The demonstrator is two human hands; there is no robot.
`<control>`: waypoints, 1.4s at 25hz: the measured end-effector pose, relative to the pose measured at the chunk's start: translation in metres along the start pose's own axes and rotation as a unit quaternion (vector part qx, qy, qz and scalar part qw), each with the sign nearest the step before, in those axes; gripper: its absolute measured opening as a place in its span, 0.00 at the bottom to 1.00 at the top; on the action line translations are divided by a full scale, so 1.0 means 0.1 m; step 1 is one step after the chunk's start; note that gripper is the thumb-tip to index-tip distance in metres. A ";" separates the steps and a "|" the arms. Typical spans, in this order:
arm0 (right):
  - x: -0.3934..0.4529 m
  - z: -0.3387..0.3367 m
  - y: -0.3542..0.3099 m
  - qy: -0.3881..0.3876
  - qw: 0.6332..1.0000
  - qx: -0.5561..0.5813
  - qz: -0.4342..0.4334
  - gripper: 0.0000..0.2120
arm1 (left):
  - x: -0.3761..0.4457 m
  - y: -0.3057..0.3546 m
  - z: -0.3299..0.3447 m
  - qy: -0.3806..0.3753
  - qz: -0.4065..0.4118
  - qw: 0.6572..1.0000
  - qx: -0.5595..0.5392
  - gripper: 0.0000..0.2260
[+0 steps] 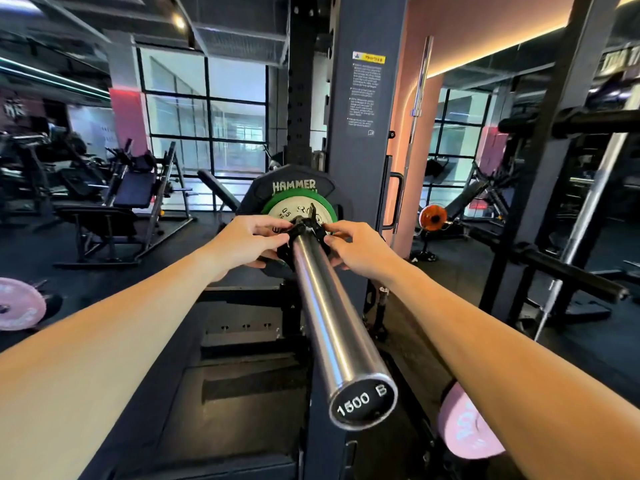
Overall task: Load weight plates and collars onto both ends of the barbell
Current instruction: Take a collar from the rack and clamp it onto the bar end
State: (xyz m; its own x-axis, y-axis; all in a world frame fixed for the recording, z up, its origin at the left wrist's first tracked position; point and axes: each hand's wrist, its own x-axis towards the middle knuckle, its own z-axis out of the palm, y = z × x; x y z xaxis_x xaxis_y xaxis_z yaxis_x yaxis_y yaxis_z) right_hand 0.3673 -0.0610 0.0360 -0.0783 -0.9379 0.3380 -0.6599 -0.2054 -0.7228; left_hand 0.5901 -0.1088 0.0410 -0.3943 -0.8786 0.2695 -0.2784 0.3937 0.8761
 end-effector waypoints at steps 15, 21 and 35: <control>0.40 -0.03 -0.11 -0.008 0.999 -0.005 0.040 0.13 | 0.30 0.05 -0.06 0.009 -0.024 0.999 0.048 0.09; 0.50 0.04 -0.23 0.043 0.993 0.067 0.087 0.24 | 0.30 0.03 -0.07 0.004 -0.038 0.999 0.027 0.11; 0.59 -0.05 0.11 -0.131 0.818 0.499 0.256 0.11 | 0.33 -0.03 -0.03 0.018 -0.028 0.999 0.038 0.12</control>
State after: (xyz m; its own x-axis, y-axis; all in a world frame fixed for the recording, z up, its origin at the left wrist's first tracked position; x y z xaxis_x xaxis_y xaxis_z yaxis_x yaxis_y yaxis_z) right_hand 0.3518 -0.1170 0.0506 0.0949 -0.9733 -0.2089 0.3574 0.2291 -0.9054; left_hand 0.5802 -0.1394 0.0484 -0.3446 -0.9083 0.2370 -0.3643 0.3621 0.8580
